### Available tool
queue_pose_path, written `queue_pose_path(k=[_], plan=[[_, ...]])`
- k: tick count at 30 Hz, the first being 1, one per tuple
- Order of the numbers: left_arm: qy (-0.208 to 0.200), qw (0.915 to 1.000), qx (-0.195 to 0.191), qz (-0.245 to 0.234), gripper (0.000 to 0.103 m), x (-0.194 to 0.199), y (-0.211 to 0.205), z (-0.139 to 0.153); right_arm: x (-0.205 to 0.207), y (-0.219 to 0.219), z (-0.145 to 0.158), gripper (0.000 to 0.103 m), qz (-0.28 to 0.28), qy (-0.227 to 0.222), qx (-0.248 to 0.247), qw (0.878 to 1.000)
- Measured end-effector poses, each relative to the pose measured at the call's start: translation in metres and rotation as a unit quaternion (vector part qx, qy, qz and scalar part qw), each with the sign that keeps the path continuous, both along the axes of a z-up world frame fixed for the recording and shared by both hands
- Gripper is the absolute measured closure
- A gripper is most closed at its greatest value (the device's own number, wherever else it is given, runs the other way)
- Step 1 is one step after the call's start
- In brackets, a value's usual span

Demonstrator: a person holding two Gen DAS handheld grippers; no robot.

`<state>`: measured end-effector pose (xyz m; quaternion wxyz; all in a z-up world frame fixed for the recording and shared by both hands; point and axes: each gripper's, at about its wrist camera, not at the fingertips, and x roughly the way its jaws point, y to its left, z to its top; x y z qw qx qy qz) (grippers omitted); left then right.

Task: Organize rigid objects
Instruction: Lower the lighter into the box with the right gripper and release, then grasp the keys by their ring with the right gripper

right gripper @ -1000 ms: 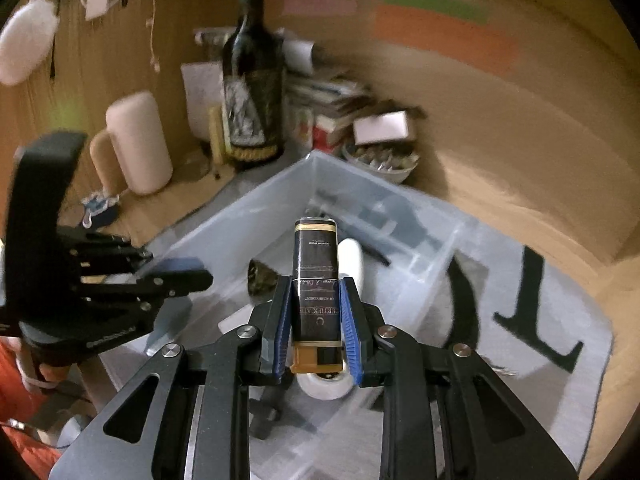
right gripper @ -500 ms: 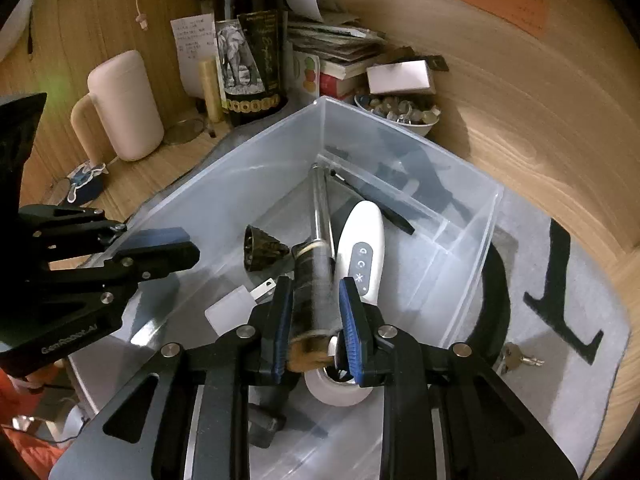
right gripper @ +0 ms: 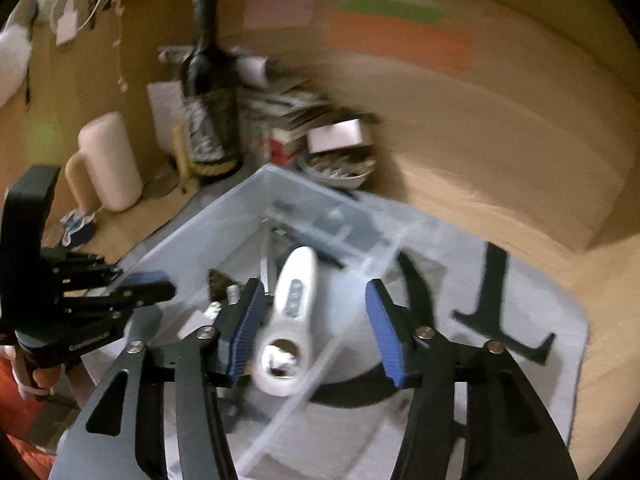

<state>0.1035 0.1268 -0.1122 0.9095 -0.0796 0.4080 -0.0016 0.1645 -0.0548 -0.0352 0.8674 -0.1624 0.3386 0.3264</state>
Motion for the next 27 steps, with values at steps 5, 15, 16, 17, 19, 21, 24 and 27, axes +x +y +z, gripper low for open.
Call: queue_pose_path(k=[5,15,16,17,19,21,24,27], plan=[[0.0,1.0,0.0,0.0,0.093,0.0,0.0,0.0,0.009,-0.031,0.008,0.046,-0.043,-0.011,0.01,0.999],[0.0,1.0,-0.001,0.0,0.093,0.0,0.0,0.0,0.037,-0.077,-0.014,0.046,-0.116,0.019,-0.011,0.993],[0.0,1.0,-0.001,0.0,0.093,0.0,0.0,0.0,0.041,-0.08,-0.02,0.046,-0.121,0.028,-0.016,0.992],[0.0,1.0,-0.001,0.0,0.093,0.0,0.0,0.0,0.042,-0.083,-0.024,0.046,-0.124,0.034,-0.019,0.992],[0.0,1.0,-0.001,0.001,0.093,0.0,0.0,0.0,0.047,-0.087,-0.037,0.046,-0.13,0.052,-0.028,0.99],[0.0,1.0,-0.001,0.0,0.093,0.0,0.0,0.0,0.049,-0.09,-0.048,0.046,-0.131,0.068,-0.032,0.989],[0.0,1.0,-0.001,0.001,0.093,0.0,0.0,0.0,0.05,-0.09,-0.064,0.046,-0.129,0.091,-0.037,0.987],[0.0,1.0,-0.001,0.001,0.093,0.0,0.0,0.0,0.052,-0.086,-0.078,0.046,-0.13,0.103,-0.046,0.985]])
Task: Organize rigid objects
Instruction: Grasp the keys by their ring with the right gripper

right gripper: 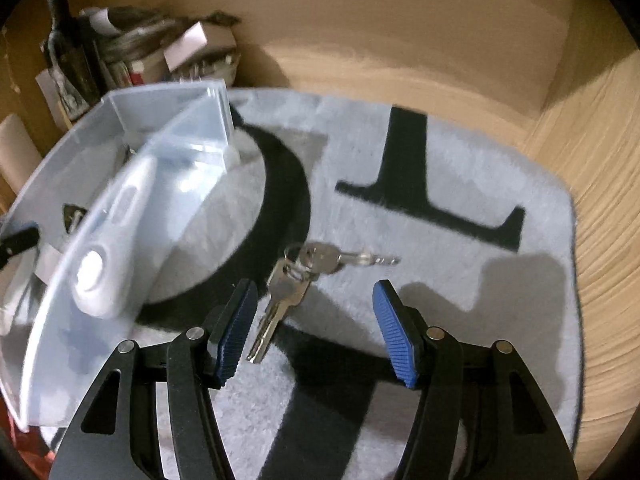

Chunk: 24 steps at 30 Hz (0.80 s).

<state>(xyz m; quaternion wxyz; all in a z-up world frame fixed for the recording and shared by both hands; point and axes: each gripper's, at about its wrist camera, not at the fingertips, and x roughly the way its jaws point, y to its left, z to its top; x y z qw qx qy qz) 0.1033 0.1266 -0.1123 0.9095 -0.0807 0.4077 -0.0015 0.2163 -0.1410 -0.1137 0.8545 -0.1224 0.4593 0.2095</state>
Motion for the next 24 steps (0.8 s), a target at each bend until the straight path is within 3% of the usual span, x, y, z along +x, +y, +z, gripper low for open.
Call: queue_pose_path(k=[7,10,15,18,24], plan=[[0.0,1.0,0.0,0.0,0.093,0.0,0.0,0.0,0.008,0.003,-0.011,0.048,-0.009,0.002,0.001,1.0],[0.0,1.0,-0.001,0.0,0.093,0.0,0.0,0.0,0.008,0.009,-0.012,0.058,-0.001,-0.005,-0.001,1.0],[0.0,1.0,0.0,0.0,0.093,0.0,0.0,0.0,0.007,0.019,-0.011,0.086,0.022,-0.011,0.004,1.0],[0.0,1.0,0.0,-0.001,0.093,0.0,0.0,0.0,0.007,0.021,-0.011,0.094,0.029,-0.012,0.008,0.999],[0.0,1.0,0.0,0.0,0.093,0.0,0.0,0.0,-0.005,0.018,-0.005,0.097,0.036,-0.019,0.023,0.999]])
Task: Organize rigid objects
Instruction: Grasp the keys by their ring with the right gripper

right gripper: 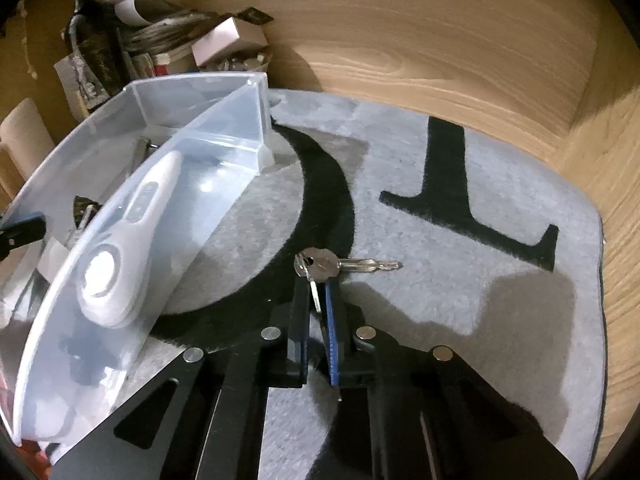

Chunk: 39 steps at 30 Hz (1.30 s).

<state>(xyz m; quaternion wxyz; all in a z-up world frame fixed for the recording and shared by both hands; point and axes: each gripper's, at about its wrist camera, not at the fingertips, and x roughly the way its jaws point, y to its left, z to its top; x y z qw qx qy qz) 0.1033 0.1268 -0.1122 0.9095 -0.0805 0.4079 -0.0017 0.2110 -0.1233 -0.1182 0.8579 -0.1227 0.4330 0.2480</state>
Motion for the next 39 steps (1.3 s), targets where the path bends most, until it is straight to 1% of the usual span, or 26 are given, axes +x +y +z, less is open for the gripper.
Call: queue_pose_path(k=[4,8,9,11,13,14,15,17,19,21,24,26,27,31,34,36,38,39], plan=[[0.0,1.0,0.0,0.0,0.093,0.0,0.0,0.0,-0.008,-0.002,0.013,0.098,0.0,-0.017,0.023,1.0],[0.0,1.0,0.0,0.0,0.093,0.0,0.0,0.0,-0.015,-0.004,0.025,0.098,0.002,-0.031,0.018,0.999],[0.0,1.0,0.0,0.0,0.093,0.0,0.0,0.0,-0.014,-0.003,0.027,0.098,0.002,-0.028,0.016,0.999],[0.0,1.0,-0.001,0.001,0.093,-0.001,0.0,-0.001,-0.007,-0.007,0.029,0.095,-0.006,-0.007,0.018,1.0],[0.0,1.0,-0.001,0.001,0.093,-0.001,0.0,-0.001,-0.002,-0.01,0.029,0.081,-0.013,0.006,0.02,1.0],[0.0,1.0,-0.001,0.001,0.093,-0.001,0.0,-0.001,0.0,-0.012,0.027,0.061,-0.019,0.009,0.016,1.0],[0.0,1.0,-0.001,0.001,0.093,-0.001,0.0,-0.001,0.0,-0.013,0.026,0.047,-0.025,0.008,0.013,1.0],[0.0,1.0,0.0,0.001,0.093,-0.001,0.0,-0.001,0.0,-0.015,0.025,0.042,-0.032,0.001,0.012,0.999],[0.001,1.0,0.0,0.0,0.093,-0.001,0.0,-0.001,0.004,-0.013,0.021,0.041,-0.027,0.009,0.004,1.0],[0.001,1.0,0.0,0.0,0.093,-0.003,0.0,-0.002,0.009,-0.009,0.015,0.027,-0.02,0.016,-0.011,1.0],[0.001,1.0,-0.001,0.0,0.093,-0.004,0.0,-0.003,0.014,0.0,0.006,0.025,0.0,0.015,-0.041,0.999],[0.001,1.0,0.0,0.001,0.093,-0.004,0.0,-0.003,0.019,0.006,-0.004,0.025,0.007,0.012,-0.077,0.997],[0.001,1.0,0.0,0.0,0.093,-0.004,0.0,-0.003,0.021,0.007,-0.007,0.024,0.009,0.01,-0.087,0.996],[0.001,1.0,0.0,0.001,0.093,-0.004,0.0,-0.003,0.034,0.005,-0.007,0.024,0.008,-0.005,-0.084,0.996],[0.001,1.0,-0.001,0.001,0.093,-0.004,0.0,-0.003,0.044,0.002,-0.012,0.026,0.008,0.013,-0.065,0.998],[0.001,1.0,-0.001,0.001,0.093,-0.004,0.0,-0.003,0.049,-0.002,-0.013,0.038,0.012,0.029,-0.041,0.999],[0.001,1.0,-0.001,0.001,0.093,-0.004,0.0,-0.003,0.047,-0.005,-0.013,0.044,0.01,0.03,-0.032,0.999],[0.001,1.0,0.0,0.001,0.093,-0.004,0.0,-0.003,0.046,-0.006,-0.013,0.045,0.01,0.029,-0.033,0.999]])
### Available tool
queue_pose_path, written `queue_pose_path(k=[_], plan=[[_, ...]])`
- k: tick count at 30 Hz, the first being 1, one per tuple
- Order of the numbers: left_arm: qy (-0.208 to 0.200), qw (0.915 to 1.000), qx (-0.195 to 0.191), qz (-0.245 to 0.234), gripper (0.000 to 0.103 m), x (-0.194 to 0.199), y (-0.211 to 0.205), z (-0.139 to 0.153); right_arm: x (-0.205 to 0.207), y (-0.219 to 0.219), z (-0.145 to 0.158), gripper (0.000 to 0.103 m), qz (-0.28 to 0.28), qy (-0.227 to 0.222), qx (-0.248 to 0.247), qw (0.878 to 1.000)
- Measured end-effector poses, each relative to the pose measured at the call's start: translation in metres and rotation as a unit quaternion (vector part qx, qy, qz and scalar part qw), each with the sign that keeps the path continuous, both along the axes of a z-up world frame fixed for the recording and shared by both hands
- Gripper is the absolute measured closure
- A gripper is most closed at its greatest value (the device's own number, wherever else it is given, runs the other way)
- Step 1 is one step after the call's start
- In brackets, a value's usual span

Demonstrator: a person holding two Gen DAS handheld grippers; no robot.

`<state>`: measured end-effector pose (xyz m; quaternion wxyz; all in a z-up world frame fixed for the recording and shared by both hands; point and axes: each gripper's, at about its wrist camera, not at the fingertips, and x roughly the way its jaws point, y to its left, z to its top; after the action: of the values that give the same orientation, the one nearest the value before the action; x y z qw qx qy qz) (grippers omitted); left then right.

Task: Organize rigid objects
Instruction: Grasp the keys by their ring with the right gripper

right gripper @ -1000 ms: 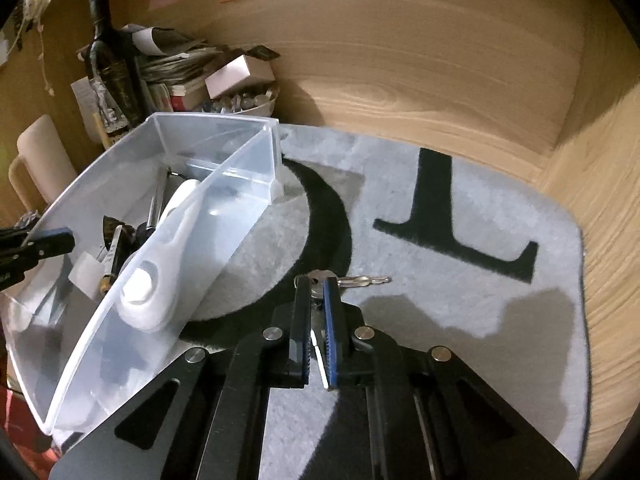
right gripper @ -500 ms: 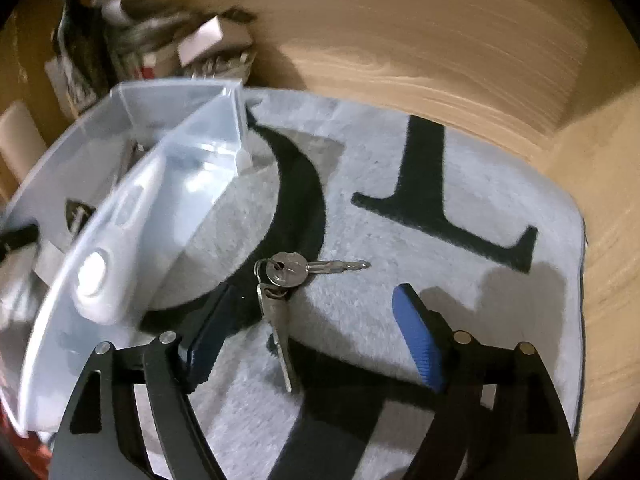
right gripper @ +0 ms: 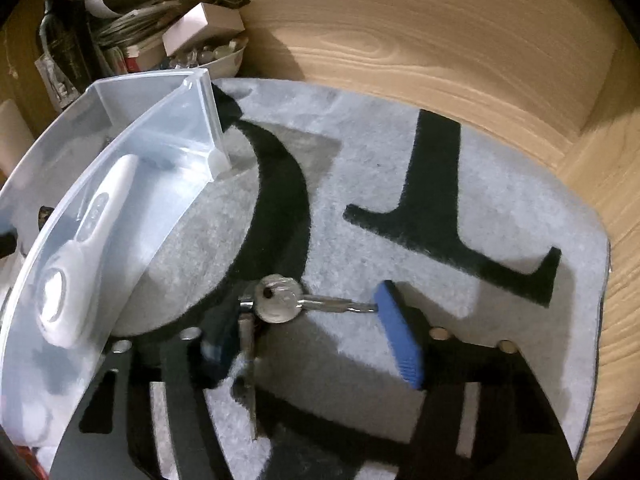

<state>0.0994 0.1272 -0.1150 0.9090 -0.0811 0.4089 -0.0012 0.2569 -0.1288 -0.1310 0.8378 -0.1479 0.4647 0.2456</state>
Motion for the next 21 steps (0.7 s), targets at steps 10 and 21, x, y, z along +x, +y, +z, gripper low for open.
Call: queue_pose_path(k=[10,21], plan=[[0.0,1.0,0.0,0.0,0.093,0.0,0.0,0.0,-0.023,-0.013,0.004,0.045,-0.018,-0.007,0.007,1.0],[0.001,1.0,-0.001,0.0,0.093,0.0,0.0,0.0,-0.046,-0.024,0.054,0.045,-0.023,-0.07,0.045,0.996]])
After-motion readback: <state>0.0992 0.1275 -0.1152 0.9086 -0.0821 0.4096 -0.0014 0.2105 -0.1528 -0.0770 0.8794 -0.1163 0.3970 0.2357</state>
